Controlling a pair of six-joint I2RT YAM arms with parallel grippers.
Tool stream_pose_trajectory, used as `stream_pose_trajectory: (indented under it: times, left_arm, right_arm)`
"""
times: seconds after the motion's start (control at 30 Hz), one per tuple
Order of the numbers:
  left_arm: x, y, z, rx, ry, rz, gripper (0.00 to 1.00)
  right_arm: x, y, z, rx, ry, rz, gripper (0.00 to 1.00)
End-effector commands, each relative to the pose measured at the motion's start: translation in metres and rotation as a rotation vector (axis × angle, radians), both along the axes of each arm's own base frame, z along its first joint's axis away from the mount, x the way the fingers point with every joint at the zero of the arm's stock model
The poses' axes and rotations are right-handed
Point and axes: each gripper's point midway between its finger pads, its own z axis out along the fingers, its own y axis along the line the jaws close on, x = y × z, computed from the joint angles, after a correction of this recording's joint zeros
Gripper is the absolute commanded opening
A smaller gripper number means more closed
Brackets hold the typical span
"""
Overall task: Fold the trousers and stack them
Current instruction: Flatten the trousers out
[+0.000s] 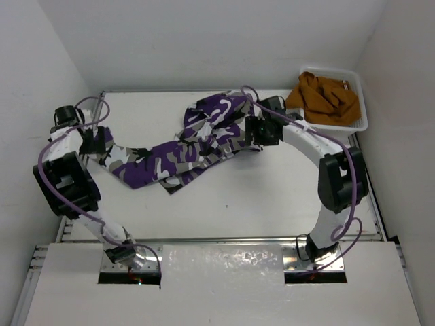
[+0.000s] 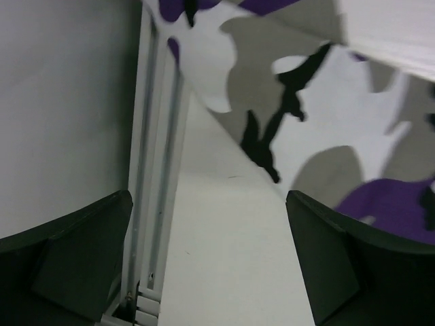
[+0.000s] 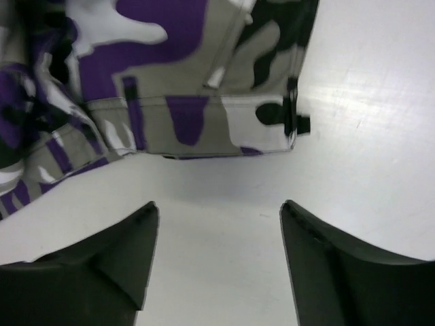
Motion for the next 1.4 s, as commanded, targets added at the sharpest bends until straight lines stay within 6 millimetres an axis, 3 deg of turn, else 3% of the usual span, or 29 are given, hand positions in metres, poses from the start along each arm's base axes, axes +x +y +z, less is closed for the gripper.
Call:
stream_pose_trajectory:
  times: [0.0,0.07,0.17,0.27,0.3,0.33,0.47,0.53,0.6,0.63,0.73,0.77,0.8,0.83,0.9,0.93,1.03,1.07,1.13,1.17,1.2,1.23,1.33,1.37]
  left_arm:
    - [0.005,0.024,-0.014,0.030,0.027,0.065,0.97]
    - [0.015,0.029,-0.018,0.022,0.011,0.102,0.97]
    - [0.035,0.040,-0.022,0.027,-0.027,0.132,1.00]
    - [0.048,0.051,-0.043,0.034,0.001,0.145,1.00]
    - [0.051,0.052,-0.059,0.015,0.034,0.143,1.00]
    - [0.054,0.048,-0.072,-0.016,0.048,0.131,1.00]
    - [0.067,0.030,-0.084,-0.112,-0.005,0.079,0.99]
    - [0.068,0.023,-0.091,-0.149,-0.009,0.072,0.94]
    - [0.065,0.017,-0.101,-0.182,0.005,0.063,0.78]
    - [0.063,0.014,-0.105,-0.193,0.018,0.053,0.70]
    - [0.054,0.007,-0.114,-0.213,0.043,0.036,0.17]
    - [0.051,0.007,-0.113,-0.205,0.038,0.040,0.00]
    - [0.051,0.006,-0.111,-0.203,0.032,0.037,0.00]
    - [0.052,0.005,-0.102,-0.200,0.012,0.023,0.00]
    - [0.053,0.004,-0.087,-0.187,-0.021,0.007,0.00]
    - [0.054,0.005,-0.063,-0.160,-0.068,-0.012,0.00]
    - [0.050,0.005,-0.020,-0.089,-0.125,-0.077,0.00]
    - [0.048,0.005,0.011,-0.044,-0.177,-0.101,0.00]
    - [0.039,0.003,0.048,0.026,-0.220,-0.144,0.00]
    - [0.035,0.003,0.059,0.045,-0.233,-0.151,0.00]
    - [0.027,-0.002,0.078,0.063,-0.249,-0.176,0.00]
    - [0.024,-0.005,0.087,0.069,-0.253,-0.196,0.00]
    - [0.013,-0.022,0.123,0.035,-0.278,-0.237,0.00]
    - [0.013,-0.027,0.135,0.021,-0.292,-0.249,0.00]
  right_arm:
    - [0.011,-0.001,-0.025,0.098,0.008,-0.130,0.76]
    - [0.017,0.001,-0.041,0.115,0.033,-0.153,0.79]
    - [0.032,0.010,-0.047,0.160,0.029,-0.183,0.86]
    - [0.045,0.016,-0.064,0.200,0.046,-0.227,0.87]
    - [0.048,0.018,-0.072,0.223,0.060,-0.252,0.87]
    - [0.055,0.019,-0.076,0.256,0.054,-0.279,0.88]
    - [0.069,0.023,-0.073,0.311,0.001,-0.301,0.87]
    - [0.073,0.027,-0.071,0.338,-0.017,-0.293,0.85]
    - [0.081,0.035,-0.067,0.384,-0.051,-0.278,0.76]
    - [0.088,0.038,-0.062,0.408,-0.079,-0.273,0.65]
    - [0.100,0.043,-0.061,0.450,-0.115,-0.281,0.47]
    - [0.106,0.043,-0.058,0.466,-0.126,-0.290,0.31]
    - [0.110,0.041,-0.058,0.470,-0.132,-0.298,0.20]
    - [0.117,0.036,-0.058,0.470,-0.142,-0.320,0.00]
    - [0.122,0.025,-0.054,0.463,-0.160,-0.350,0.00]
    - [0.124,0.018,-0.040,0.457,-0.200,-0.350,0.00]
    - [0.121,-0.005,-0.012,0.400,-0.271,-0.339,0.00]
    - [0.121,-0.017,0.017,0.344,-0.351,-0.312,0.00]
    - [0.109,-0.027,0.030,0.270,-0.387,-0.272,0.00]
    - [0.103,-0.032,0.059,0.273,-0.441,-0.263,0.00]
    - [0.091,-0.038,0.055,0.252,-0.438,-0.256,0.00]
    - [0.082,-0.046,0.084,0.263,-0.494,-0.260,0.00]
    - [0.059,-0.064,0.100,0.223,-0.542,-0.264,0.00]
    - [0.050,-0.070,0.126,0.220,-0.598,-0.265,0.00]
